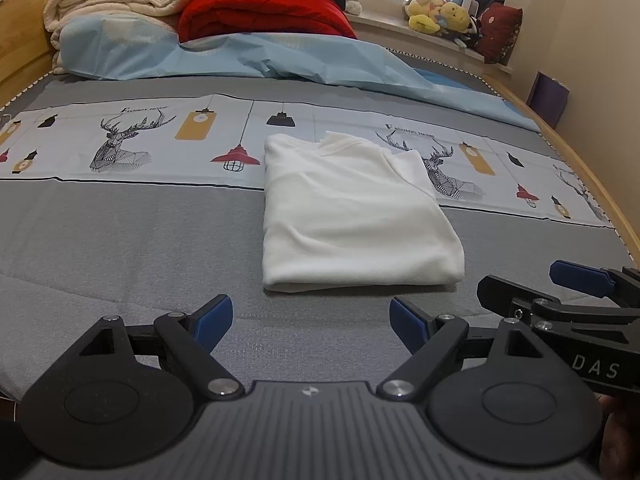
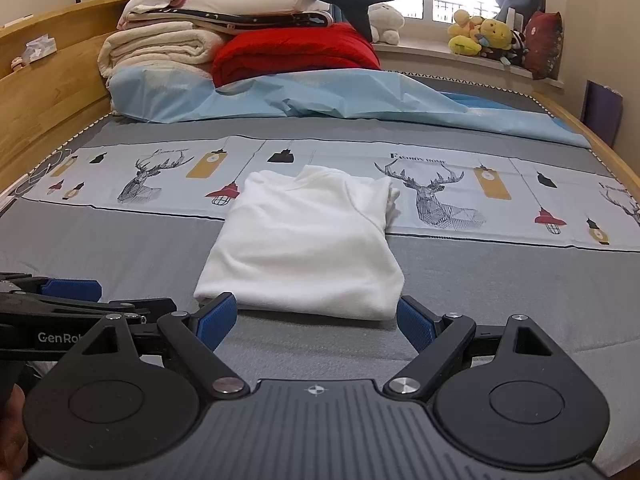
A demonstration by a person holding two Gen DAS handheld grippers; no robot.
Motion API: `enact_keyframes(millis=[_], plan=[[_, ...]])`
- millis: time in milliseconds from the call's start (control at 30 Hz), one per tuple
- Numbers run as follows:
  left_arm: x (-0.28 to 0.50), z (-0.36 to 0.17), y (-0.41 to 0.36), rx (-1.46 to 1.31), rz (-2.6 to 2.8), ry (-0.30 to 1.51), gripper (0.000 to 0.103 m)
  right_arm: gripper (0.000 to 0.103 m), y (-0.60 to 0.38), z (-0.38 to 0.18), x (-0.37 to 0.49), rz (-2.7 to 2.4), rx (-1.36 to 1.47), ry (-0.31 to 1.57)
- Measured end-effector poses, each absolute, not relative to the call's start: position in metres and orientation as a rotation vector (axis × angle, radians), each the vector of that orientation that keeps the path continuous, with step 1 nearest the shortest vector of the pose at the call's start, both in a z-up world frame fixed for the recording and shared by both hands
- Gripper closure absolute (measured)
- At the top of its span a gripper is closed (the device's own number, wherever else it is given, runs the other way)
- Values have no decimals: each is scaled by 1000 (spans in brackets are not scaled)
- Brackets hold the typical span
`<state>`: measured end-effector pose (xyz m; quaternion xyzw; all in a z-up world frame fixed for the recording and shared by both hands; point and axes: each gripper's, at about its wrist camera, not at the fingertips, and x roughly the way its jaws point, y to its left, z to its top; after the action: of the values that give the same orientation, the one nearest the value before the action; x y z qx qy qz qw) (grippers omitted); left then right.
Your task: Fold small clothes
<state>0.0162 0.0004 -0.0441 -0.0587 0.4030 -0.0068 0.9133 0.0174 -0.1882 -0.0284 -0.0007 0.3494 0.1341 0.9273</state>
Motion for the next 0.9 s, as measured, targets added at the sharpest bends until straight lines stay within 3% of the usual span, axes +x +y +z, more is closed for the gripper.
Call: enact_keyframes(millis=[900], plan=[[17, -43, 1, -119, -16, 828, 14, 15, -188, -29, 17, 275, -1, 718]])
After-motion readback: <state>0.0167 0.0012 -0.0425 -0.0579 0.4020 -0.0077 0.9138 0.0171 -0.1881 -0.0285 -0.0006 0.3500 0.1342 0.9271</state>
